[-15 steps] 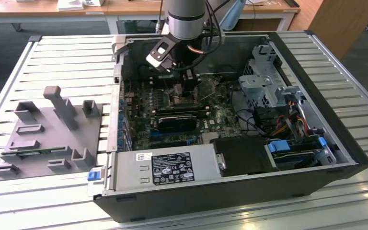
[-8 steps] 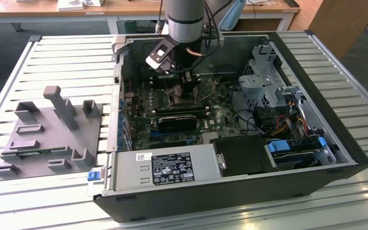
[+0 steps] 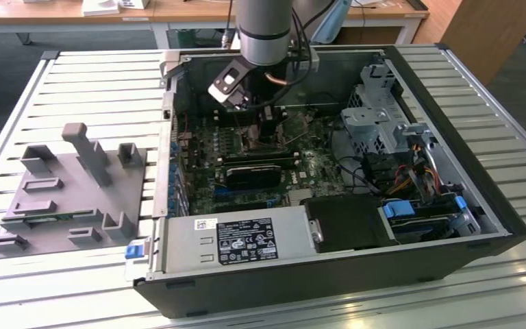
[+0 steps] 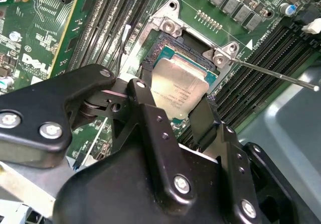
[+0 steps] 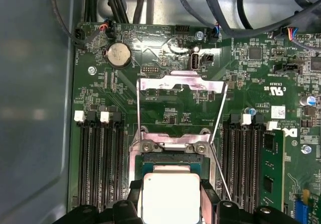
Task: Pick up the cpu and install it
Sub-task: 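Place the cpu into insertion slot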
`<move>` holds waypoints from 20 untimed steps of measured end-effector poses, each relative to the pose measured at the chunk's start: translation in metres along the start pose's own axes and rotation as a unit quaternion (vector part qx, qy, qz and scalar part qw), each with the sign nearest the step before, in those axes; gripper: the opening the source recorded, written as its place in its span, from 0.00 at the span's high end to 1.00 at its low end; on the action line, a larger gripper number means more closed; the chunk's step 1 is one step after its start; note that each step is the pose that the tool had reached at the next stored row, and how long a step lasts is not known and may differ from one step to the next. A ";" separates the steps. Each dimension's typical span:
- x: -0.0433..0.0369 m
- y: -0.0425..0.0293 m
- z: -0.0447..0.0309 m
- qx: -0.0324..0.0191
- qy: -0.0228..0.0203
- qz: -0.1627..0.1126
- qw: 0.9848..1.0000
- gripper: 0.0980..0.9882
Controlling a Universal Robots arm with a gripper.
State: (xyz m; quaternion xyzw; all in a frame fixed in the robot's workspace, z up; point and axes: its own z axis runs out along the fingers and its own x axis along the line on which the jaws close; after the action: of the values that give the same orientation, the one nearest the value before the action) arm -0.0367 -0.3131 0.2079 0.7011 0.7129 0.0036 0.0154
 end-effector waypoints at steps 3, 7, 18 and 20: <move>0.0000 -0.0001 0.0023 0.000 0.000 0.000 1.000 0.50; 0.0001 -0.0002 0.0052 0.000 0.000 0.000 1.000 0.50; 0.0001 -0.0010 0.0100 0.000 0.000 0.003 1.000 0.50; 0.0002 -0.0008 0.0105 0.000 0.000 0.004 1.000 0.50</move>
State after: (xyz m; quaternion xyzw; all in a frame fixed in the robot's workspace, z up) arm -0.0373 -0.3131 0.1975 0.7037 0.7103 0.0033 0.0152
